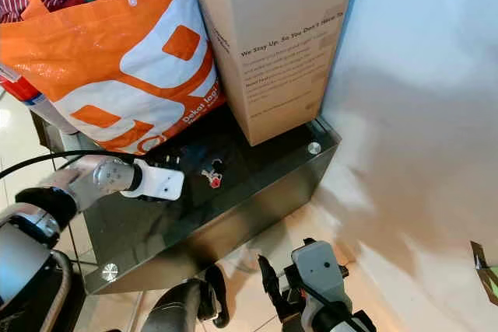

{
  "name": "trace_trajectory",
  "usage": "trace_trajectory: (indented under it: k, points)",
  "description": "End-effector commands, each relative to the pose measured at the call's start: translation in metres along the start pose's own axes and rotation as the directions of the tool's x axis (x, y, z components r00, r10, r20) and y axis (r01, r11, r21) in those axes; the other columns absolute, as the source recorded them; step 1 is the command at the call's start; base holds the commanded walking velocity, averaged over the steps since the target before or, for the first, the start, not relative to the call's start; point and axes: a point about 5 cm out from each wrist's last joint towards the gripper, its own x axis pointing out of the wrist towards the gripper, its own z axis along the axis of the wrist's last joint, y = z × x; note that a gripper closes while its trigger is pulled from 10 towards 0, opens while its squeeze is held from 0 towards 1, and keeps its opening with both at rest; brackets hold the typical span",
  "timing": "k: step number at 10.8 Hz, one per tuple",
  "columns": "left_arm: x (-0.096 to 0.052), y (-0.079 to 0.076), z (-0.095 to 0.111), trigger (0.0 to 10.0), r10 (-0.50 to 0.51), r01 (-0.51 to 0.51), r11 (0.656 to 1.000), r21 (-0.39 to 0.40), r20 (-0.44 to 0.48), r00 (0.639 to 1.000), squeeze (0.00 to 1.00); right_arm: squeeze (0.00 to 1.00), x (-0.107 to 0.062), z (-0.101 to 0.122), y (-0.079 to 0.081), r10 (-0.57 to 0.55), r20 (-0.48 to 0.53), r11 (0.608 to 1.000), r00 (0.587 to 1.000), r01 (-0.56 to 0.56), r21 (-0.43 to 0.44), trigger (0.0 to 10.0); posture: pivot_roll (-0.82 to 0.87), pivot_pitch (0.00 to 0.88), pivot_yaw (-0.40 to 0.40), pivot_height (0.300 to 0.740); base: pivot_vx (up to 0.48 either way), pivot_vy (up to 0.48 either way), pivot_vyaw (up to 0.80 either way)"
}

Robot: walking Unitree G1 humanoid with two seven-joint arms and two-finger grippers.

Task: Hang keys on a hook

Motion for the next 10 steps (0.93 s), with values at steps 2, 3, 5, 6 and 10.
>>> trace_trajectory:
  k: [2, 3, 5, 6, 10]
  points:
    - [0.003, -0.003, -0.003, 10.0, 0.098, -0.095, 0.987, -0.132, 0.015, 0.995, 0.0, 0.0, -0.003, 0.0, 0.004, 0.013, 0.002, 1.0, 1.0, -0.013, 0.001, 10.0, -0.26, 0.274, 0.139, 0.732, 0.0, 0.0, 0.0]
    - [0.004, -0.002, -0.001, 10.0, 0.121, -0.113, 0.98, -0.162, 0.038, 0.992, 0.0, 0.0, -0.004, 0.0, 0.004, 0.013, 0.001, 1.0, 1.0, -0.013, 0.001, 10.0, -0.26, 0.276, 0.136, 0.732, 0.0, 0.0, 0.0]
    - [0.007, -0.01, 0.004, 10.0, 0.089, -0.07, 0.98, -0.187, 0.095, 0.992, 0.0, 0.0, -0.008, -0.001, 0.006, 0.016, -0.005, 1.0, 1.0, -0.016, 0.0, 10.0, -0.27, 0.28, 0.131, 0.732, 0.0, 0.0, 0.0]
    - [0.009, -0.013, 0.005, 10.0, 0.088, -0.072, 0.984, -0.16, 0.092, 0.992, 0.0, 0.0, -0.009, -0.001, 0.007, 0.017, -0.008, 1.0, 1.0, -0.017, -0.001, 10.0, -0.27, 0.283, 0.127, 0.732, 0.0, 0.0, 0.0]
    - [0.014, -0.023, 0.004, 10.0, 0.119, -0.107, 0.983, -0.146, 0.073, 0.99, 0.0, 0.0, -0.017, 0.0, 0.009, 0.016, -0.02, 1.0, 1.0, -0.016, 0.0, 10.0, -0.29, 0.302, 0.107, 0.732, 0.0, 0.0, 0.0]
